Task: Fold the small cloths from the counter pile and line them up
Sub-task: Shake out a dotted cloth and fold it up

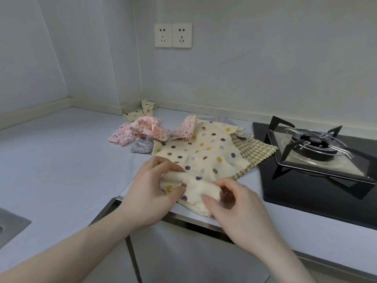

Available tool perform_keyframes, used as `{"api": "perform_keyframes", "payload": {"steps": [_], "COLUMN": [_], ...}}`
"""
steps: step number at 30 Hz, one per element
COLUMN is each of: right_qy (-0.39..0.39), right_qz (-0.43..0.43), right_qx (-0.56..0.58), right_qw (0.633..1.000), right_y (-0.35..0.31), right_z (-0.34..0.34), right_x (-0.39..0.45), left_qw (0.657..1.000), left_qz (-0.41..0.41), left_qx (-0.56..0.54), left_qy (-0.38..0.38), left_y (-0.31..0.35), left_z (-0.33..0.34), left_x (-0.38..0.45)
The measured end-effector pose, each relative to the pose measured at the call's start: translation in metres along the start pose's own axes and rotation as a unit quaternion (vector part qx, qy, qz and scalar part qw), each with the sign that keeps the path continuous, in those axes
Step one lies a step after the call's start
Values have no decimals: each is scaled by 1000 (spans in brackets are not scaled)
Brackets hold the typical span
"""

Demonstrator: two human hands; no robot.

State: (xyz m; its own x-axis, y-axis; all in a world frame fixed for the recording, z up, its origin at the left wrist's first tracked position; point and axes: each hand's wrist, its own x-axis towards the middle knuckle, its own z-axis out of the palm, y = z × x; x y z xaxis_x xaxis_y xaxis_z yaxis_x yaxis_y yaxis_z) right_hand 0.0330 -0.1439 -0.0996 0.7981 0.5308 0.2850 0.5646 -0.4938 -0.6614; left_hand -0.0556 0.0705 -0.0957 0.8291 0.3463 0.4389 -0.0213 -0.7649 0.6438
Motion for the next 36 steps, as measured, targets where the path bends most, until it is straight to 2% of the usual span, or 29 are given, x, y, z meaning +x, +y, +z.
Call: {"api": "perform_keyframes", "payload": {"steps": [4,9,13,16,19,24,26,28,33,36], "right_qy": [-10,-36,-94,-151,-176,-114,-85,-73,-50,-2], "right_qz": [5,60,122,192,247,280,289,301,331,322], "right_qx": [31,64,99,139,168,182,202,232,301,299], "right_qw": [999,996,983,960,938,936,932,922,893,899], "right_y": [6,6,2,-19,-51,-107,-126,-139,-147,-140], "right_z": [3,3,-4,-31,-66,-132,-160,-187,-251,-288], "right_x": [2,3,12,14,11,1,-2,-8,-26,-36], "left_qw": [1000,999,991,976,976,977,958,946,934,921], "left_qz": [-3,-36,-123,-184,-179,-149,-183,-184,-157,-136], "left_qx": [-9,-22,-19,-46,-32,-71,-136,-181,-234,-253], "left_qy": [-5,4,-50,-103,-119,-135,-175,-195,-219,-264], "left_y": [-2,1,2,24,61,135,167,194,249,285], "left_z": [1,1,0,-17,-47,-93,-107,-116,-110,-89], "left_x": [-2,-1,11,17,17,32,42,51,74,90]}}
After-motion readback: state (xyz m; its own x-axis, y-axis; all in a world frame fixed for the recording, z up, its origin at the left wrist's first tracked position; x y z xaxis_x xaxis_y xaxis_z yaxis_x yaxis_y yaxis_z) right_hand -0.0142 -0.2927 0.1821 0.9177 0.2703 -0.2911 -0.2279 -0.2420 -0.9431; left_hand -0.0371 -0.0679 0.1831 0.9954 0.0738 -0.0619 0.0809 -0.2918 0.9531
